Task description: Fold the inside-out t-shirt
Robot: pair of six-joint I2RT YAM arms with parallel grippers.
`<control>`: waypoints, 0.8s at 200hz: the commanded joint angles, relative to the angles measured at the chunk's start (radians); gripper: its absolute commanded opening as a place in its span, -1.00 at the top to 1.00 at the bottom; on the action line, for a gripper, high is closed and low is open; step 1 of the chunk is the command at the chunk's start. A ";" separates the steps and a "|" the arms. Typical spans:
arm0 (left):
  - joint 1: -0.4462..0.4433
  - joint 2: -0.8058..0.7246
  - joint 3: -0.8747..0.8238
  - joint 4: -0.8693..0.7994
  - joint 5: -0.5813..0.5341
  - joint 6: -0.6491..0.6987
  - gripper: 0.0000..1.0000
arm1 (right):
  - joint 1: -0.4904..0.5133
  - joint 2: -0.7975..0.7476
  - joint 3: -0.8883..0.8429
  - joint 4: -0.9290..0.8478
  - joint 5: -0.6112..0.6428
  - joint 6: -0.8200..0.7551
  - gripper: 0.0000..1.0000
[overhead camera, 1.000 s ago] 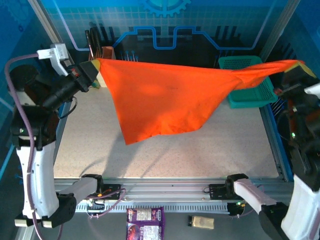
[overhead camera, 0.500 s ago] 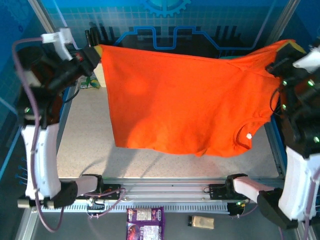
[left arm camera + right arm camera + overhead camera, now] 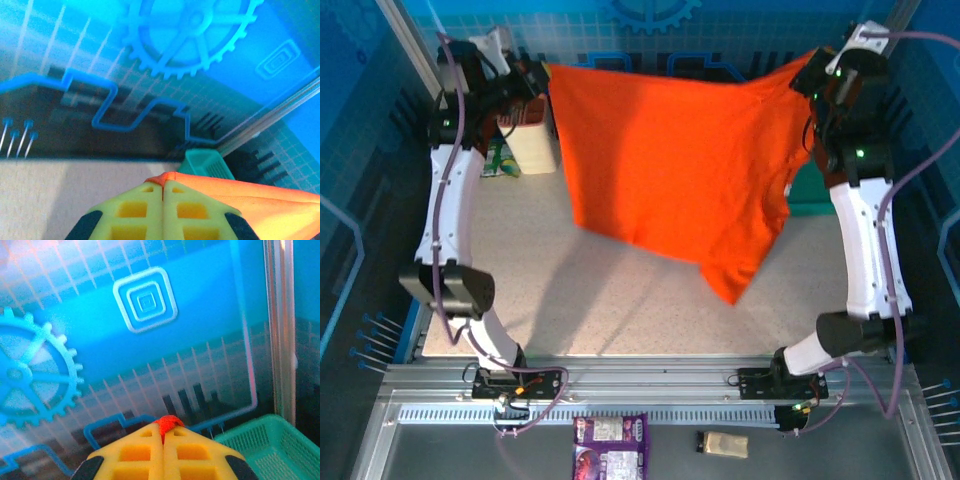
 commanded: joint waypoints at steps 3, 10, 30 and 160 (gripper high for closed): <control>0.024 0.128 0.285 0.020 0.007 0.043 1.00 | -0.026 0.085 0.165 0.131 0.036 0.008 1.00; 0.033 0.181 0.366 0.012 0.016 0.029 1.00 | -0.031 0.113 0.203 0.143 0.027 0.013 1.00; 0.064 0.277 0.506 0.051 0.033 -0.039 1.00 | -0.043 0.177 0.280 0.172 0.010 0.037 1.00; 0.133 -0.467 -0.901 0.194 0.212 0.043 1.00 | -0.077 -0.567 -0.892 -0.017 -0.371 0.240 1.00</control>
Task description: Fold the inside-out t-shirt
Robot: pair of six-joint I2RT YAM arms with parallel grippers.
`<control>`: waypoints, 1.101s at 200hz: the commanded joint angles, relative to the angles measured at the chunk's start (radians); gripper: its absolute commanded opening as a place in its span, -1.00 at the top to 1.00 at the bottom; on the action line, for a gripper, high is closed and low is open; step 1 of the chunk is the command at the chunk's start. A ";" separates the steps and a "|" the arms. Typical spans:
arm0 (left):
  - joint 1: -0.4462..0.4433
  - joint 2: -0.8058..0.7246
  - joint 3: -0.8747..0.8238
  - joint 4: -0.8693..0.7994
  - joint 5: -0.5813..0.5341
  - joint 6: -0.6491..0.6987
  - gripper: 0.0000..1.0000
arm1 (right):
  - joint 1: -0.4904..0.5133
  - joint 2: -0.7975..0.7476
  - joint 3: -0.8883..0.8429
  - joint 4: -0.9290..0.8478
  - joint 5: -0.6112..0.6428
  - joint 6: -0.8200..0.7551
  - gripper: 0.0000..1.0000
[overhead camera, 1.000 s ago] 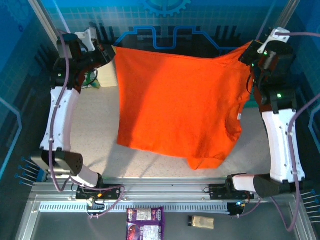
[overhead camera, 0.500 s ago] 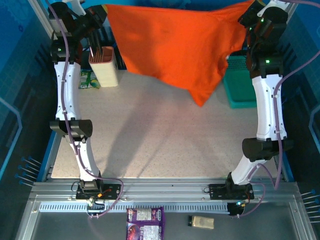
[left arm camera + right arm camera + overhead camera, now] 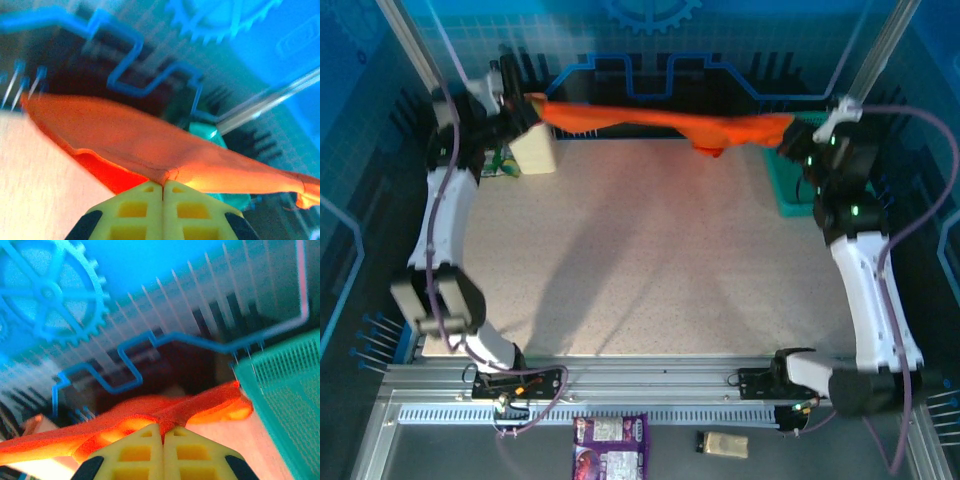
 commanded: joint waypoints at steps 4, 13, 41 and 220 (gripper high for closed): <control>0.008 -0.230 -0.293 -0.017 -0.007 0.059 1.00 | -0.017 -0.152 -0.215 -0.102 -0.052 0.080 1.00; 0.008 -0.275 -0.403 -0.052 -0.037 0.041 1.00 | -0.016 -0.184 -0.308 -0.129 -0.077 0.102 1.00; 0.002 -0.358 -0.697 -0.083 -0.118 -0.036 1.00 | -0.015 -0.240 -0.587 -0.177 -0.137 0.178 1.00; 0.002 -0.784 -0.926 -0.406 -0.375 -0.180 0.17 | 0.110 -0.508 -0.779 -0.672 -0.183 0.344 0.11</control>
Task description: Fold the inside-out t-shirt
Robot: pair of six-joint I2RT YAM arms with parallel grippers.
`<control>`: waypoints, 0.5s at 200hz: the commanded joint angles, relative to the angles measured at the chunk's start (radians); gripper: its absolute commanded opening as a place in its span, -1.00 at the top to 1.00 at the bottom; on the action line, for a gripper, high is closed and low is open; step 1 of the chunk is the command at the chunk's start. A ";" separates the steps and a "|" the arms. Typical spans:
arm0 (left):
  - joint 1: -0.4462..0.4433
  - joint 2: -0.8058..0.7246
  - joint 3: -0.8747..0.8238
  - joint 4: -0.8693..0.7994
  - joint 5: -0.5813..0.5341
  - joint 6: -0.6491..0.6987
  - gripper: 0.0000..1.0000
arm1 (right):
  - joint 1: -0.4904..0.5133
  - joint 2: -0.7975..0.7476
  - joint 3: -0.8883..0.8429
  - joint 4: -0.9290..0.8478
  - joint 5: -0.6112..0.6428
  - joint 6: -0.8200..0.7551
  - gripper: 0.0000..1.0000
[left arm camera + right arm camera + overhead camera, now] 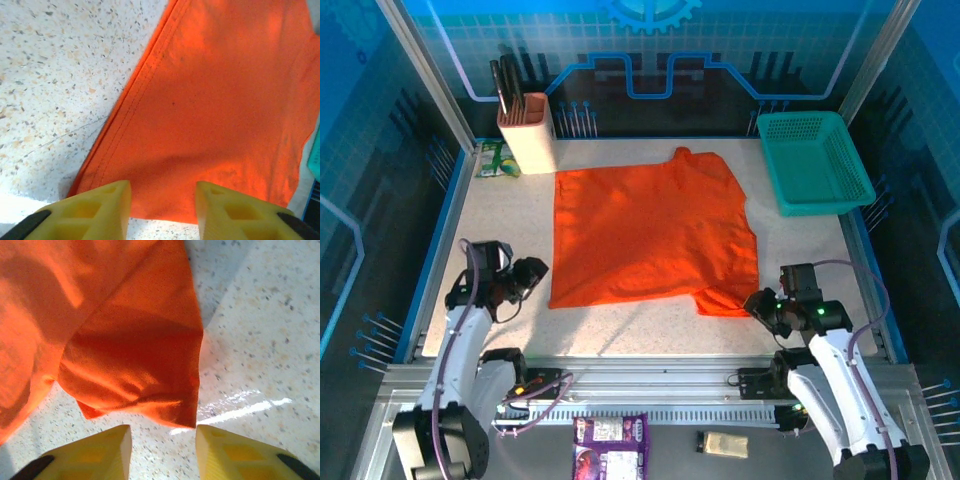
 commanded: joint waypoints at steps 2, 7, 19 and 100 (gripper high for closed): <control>0.003 -0.034 0.089 -0.082 -0.033 0.019 0.17 | 0.060 -0.009 0.083 -0.085 0.043 0.034 0.11; 0.002 -0.027 0.105 -0.086 -0.023 0.027 0.18 | 0.072 0.000 0.102 -0.083 0.054 0.031 0.09; -0.012 0.017 0.133 -0.080 0.009 0.044 0.22 | 0.104 0.040 0.138 -0.070 0.076 0.013 0.07; -0.295 0.479 0.137 0.182 -0.047 0.058 0.34 | 0.302 0.510 0.172 0.265 0.023 -0.160 -0.87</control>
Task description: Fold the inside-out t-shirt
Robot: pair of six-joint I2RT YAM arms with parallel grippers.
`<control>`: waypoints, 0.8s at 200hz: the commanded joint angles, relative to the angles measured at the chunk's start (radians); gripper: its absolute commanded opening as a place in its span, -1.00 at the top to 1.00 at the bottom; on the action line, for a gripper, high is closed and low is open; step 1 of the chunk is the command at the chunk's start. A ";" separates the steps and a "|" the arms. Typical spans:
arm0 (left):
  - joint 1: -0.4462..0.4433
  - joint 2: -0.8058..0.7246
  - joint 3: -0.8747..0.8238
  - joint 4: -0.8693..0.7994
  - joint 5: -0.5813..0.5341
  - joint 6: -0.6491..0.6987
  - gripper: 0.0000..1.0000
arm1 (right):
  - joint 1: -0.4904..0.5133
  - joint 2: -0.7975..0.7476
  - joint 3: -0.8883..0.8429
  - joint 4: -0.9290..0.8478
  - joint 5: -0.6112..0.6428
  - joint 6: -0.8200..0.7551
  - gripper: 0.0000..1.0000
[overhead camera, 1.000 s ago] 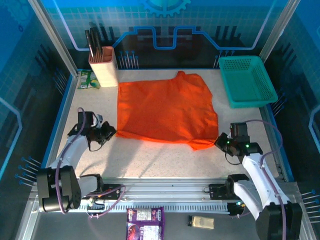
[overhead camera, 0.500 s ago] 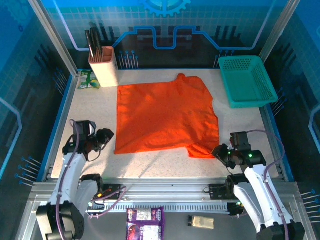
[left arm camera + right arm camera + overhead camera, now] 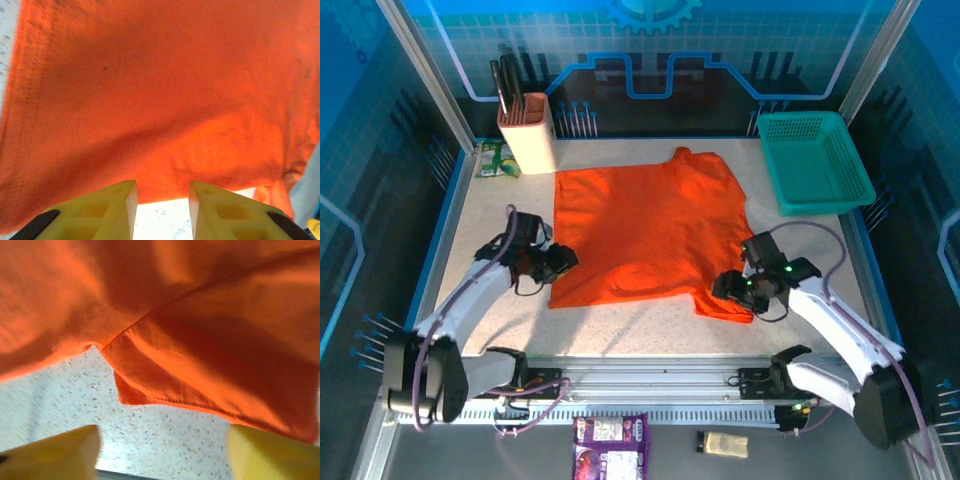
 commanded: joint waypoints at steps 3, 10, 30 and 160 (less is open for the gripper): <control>0.006 0.080 -0.067 0.144 -0.037 -0.001 0.34 | 0.021 0.065 -0.032 0.130 0.013 -0.044 -0.94; 0.025 0.107 -0.087 0.177 -0.030 -0.009 0.34 | 0.019 0.077 -0.063 0.174 0.006 -0.037 -0.99; 0.063 0.157 -0.112 0.193 -0.034 -0.007 0.29 | 0.013 0.095 -0.125 0.217 0.014 0.002 -0.99; 0.168 -0.002 -0.047 0.066 0.030 0.030 0.24 | 0.179 0.058 -0.005 0.204 -0.145 0.118 -0.90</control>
